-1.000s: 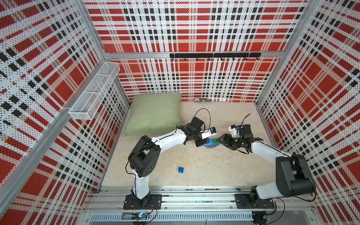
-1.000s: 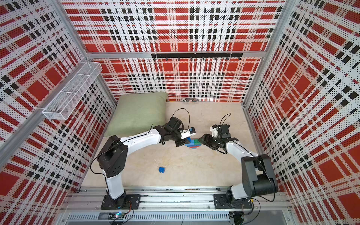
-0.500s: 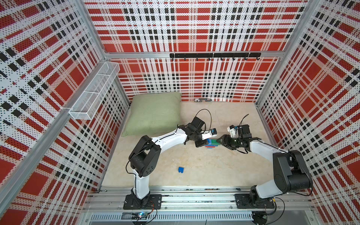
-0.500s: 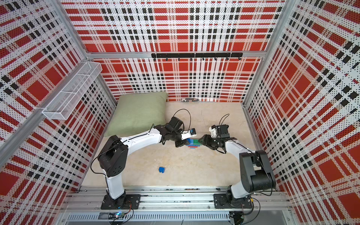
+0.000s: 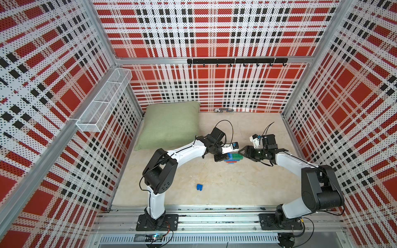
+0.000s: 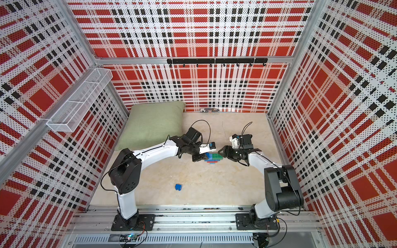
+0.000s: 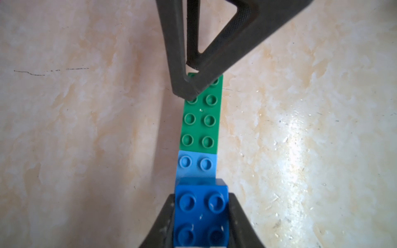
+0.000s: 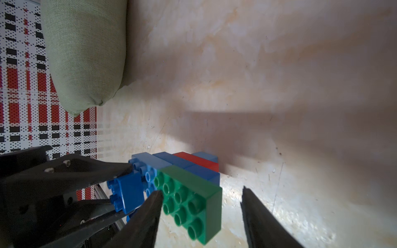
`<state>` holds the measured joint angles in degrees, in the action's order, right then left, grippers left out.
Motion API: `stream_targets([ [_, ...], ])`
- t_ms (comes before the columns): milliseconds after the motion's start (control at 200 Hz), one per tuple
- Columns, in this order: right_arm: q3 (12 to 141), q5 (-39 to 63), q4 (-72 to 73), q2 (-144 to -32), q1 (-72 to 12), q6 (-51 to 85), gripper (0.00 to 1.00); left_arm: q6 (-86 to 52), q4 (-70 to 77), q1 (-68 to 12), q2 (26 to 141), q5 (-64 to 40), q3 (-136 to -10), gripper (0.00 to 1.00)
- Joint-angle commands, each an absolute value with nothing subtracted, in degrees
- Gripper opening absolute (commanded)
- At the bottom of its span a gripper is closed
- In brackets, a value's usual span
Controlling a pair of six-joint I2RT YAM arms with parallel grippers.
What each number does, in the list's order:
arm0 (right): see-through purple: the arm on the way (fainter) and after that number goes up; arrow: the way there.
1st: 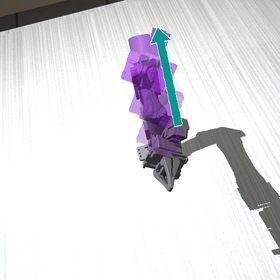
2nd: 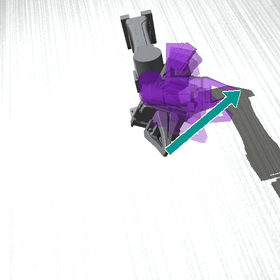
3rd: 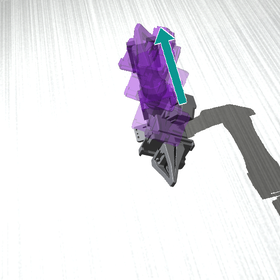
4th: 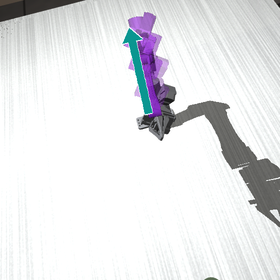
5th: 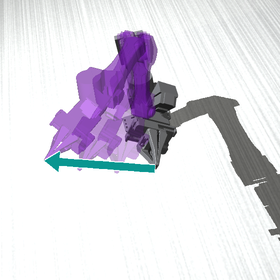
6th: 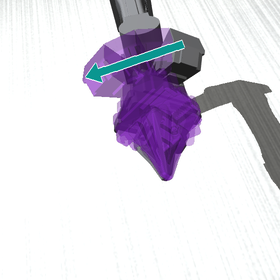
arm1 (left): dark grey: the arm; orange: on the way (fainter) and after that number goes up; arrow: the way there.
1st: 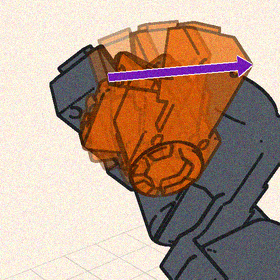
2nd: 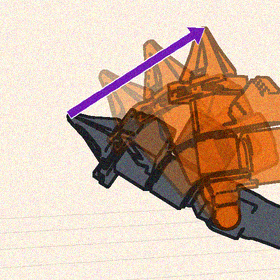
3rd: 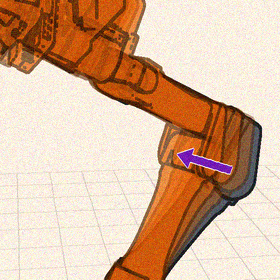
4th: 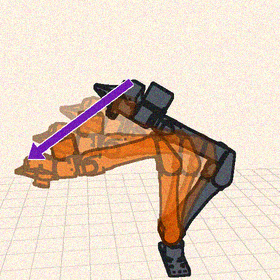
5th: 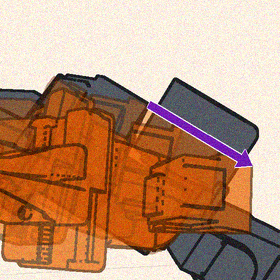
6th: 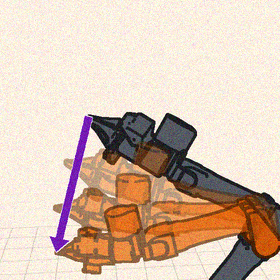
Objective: Assemble a heart with lego
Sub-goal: Assemble the lego brick with the lego brick.
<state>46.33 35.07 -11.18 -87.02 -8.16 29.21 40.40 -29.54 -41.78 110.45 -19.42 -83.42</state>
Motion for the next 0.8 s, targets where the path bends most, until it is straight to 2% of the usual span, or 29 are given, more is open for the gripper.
stream_targets([
  [0,46.98,35.92,-13.83,-85.24,-8.95,26.68,0.65,42.62,-33.45,-41.37,112.34,-18.99,-86.74,0.00],
  [125,45.72,35.68,-14.78,-84.35,-9.23,26.79,0.66,43.33,-34.05,-40.96,112.37,-19.69,-87.00,0.00],
  [596,46.67,34.75,-15.63,-88.73,-9.76,25.50,0.61,44.29,-35.44,-41.23,113.93,-18.39,-88.87,0.00],
  [797,47.81,33.84,-16.39,-90.85,-9.76,24.85,0.58,44.29,-33.29,-40.10,113.32,-21.78,-87.07,0.00],
])
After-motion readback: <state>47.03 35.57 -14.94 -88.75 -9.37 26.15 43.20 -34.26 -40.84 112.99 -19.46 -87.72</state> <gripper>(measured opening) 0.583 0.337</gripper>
